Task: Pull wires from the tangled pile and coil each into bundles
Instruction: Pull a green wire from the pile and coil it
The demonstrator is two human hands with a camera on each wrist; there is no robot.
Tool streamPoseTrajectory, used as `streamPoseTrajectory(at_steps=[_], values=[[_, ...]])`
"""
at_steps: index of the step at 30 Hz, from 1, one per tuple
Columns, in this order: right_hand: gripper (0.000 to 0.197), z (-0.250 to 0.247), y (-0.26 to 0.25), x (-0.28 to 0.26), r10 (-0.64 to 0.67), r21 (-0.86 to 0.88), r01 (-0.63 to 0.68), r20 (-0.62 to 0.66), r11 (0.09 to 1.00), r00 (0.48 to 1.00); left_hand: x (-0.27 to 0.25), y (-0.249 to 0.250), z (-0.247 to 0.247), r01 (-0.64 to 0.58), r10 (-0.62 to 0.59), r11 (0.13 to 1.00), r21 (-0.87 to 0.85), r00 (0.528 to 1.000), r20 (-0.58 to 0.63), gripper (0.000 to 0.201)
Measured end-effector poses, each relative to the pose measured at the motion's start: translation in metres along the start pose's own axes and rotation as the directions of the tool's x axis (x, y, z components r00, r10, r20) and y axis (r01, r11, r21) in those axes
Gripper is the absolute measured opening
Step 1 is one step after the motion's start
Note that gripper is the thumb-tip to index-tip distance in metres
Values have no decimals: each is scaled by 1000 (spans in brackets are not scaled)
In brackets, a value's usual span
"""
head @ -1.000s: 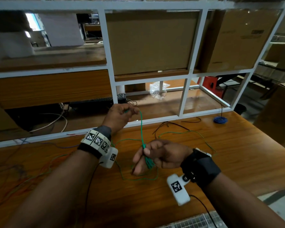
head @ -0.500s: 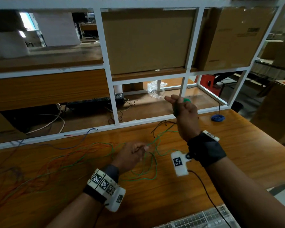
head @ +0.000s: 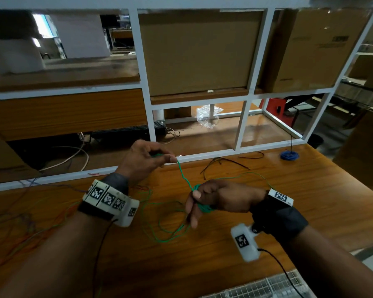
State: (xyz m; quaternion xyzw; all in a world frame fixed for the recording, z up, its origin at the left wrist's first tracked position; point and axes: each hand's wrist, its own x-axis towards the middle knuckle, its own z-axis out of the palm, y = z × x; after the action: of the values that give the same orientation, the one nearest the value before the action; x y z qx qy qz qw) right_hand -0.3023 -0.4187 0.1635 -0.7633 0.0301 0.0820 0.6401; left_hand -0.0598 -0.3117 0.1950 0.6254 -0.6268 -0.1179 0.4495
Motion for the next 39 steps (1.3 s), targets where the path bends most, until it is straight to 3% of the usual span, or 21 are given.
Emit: streamPoseTrajectory(at_steps=[2, 4, 6, 8, 9, 11, 13, 15, 16, 17, 18, 19, 21, 23, 25, 27, 30, 32, 34, 36, 39], values=[[36, 7, -6, 4, -118, 214, 96, 92, 972, 989, 10, 5, 8, -14, 15, 995, -95, 1000, 17, 21], [31, 7, -15, 7, -262, 447, 200, 81, 872, 962, 13, 4, 23, 25, -21, 979, -204, 1000, 22, 18], [28, 2, -23, 10, -395, 610, 325, -20, 723, 918, 9, -3, 42, 108, -95, 934, -342, 994, 56, 7], [32, -5, -33, 13, -498, 716, 444, -156, 538, 853, -2, -7, 64, 128, -96, 898, -421, 991, 98, 16], [38, -6, -38, 14, -523, 721, 503, -227, 476, 822, -8, -8, 77, 163, -117, 880, -447, 985, 130, 19], [44, -10, -43, 19, -503, 665, 606, -379, 437, 777, -21, -9, 98, 328, -235, 767, -552, 943, 234, 17], [42, -16, -39, 23, -401, 554, 694, -568, 460, 719, -32, -14, 109, 432, -324, 687, -584, 902, 286, 23], [40, -27, -27, 24, -317, 282, 714, -750, 641, 580, -46, -18, 109, 443, -352, 701, -559, 897, 269, 24], [39, -34, -19, 25, -313, 75, 626, -816, 776, 486, -54, -19, 106, 434, -354, 722, -539, 901, 252, 22], [38, -40, -10, 26, -327, -124, 457, -857, 881, 398, -62, -18, 102, 421, -351, 753, -505, 907, 233, 21], [36, -44, 0, 26, -342, -267, 244, -870, 933, 356, -69, -19, 99, 412, -354, 786, -462, 911, 211, 21], [33, -47, 8, 25, -345, -360, 35, -856, 932, 385, -76, -21, 96, 409, -361, 811, -418, 913, 191, 20], [31, -43, 22, 24, -260, -478, -263, -774, 838, 578, -83, -25, 87, 399, -375, 863, -310, 917, 138, 15], [30, -34, 32, 26, -110, -554, -383, -660, 739, 743, -82, -29, 74, 351, -341, 921, -169, 936, 86, 13], [36, -25, 36, 27, 28, -574, -421, -569, 702, 822, -76, -29, 59, 285, -282, 957, -49, 958, 57, 18], [50, -16, 34, 26, 154, -497, -395, -457, 773, 876, -66, -24, 46, 189, -190, 981, 47, 981, 30, 22], [65, 0, 29, 24, 253, -264, -290, -166, 920, 953, -45, -15, 34, 124, -126, 990, 68, 992, 26, 21], [65, 11, 22, 22, 201, -80, -202, -14, 976, 979, -30, -11, 33, 120, -121, 993, 22, 991, 61, 14], [55, 19, 10, 20, 85, 147, -93, 57, 985, 995, -20, -9, 39, 140, -132, 983, -116, 989, 70, 10], [44, 19, 3, 19, -73, 388, 46, 54, 921, 996, -16, -10, 50, 155, -147, 951, -266, 988, 51, 10], [36, 3, -3, 19, -200, 583, 282, -203, 762, 959, -21, -14, 68, 194, -197, 895, -402, 980, 35, 10]])
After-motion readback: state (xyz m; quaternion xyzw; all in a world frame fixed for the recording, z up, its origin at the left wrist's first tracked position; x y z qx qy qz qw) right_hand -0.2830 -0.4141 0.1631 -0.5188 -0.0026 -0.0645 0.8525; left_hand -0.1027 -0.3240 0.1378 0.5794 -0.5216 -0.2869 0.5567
